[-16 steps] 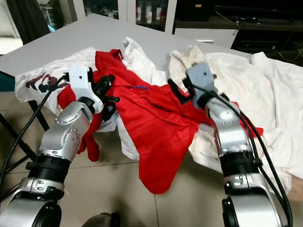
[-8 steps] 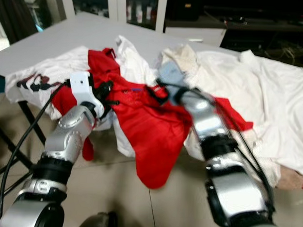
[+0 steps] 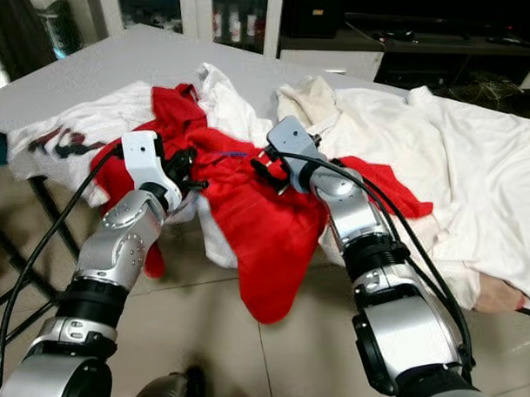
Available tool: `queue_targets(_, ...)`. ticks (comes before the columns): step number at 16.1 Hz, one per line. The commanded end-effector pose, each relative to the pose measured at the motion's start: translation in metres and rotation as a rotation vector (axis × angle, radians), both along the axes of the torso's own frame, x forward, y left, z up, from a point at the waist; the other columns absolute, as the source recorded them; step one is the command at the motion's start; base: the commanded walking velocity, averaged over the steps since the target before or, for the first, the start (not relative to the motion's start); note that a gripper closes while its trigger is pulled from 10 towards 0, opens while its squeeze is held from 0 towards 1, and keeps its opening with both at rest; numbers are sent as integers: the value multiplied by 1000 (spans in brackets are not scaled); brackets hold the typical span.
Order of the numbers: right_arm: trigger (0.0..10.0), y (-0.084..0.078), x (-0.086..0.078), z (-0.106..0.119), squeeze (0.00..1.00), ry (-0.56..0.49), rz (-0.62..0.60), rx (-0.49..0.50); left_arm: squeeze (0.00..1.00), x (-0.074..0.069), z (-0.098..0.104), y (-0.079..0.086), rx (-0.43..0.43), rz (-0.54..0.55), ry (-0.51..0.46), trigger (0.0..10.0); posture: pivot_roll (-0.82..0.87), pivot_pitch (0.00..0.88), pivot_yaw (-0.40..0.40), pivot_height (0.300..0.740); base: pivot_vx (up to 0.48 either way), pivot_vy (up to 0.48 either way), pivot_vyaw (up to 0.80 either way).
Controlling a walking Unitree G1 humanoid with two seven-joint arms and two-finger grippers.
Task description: Hang hanger
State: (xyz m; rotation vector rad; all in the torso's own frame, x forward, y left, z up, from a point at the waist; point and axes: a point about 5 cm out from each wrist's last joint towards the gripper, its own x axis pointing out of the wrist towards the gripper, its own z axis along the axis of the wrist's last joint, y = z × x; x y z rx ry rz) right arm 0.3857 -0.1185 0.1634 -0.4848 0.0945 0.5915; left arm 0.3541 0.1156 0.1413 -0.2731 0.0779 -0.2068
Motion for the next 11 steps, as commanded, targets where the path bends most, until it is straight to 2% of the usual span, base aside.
queue_targets(1, 10000, -3, 2, 4, 0, -19, -16, 12, 0, 2, 3, 0, 16, 0, -7, 10000, 68, 14, -15, 740, 0, 0, 0)
queue_targets(6, 10000, -9, 2, 3, 0, -27, -48, 25, 0, 3, 4, -1, 18, -7, -10, 10000, 67, 14, -9, 740, 0, 0, 0)
queue_targets(11, 10000, -10, 3, 8, 0, -57, -50, 48, 0, 3, 4, 0, 22, -2, -11, 10000, 70, 13, -10, 740, 0, 0, 0)
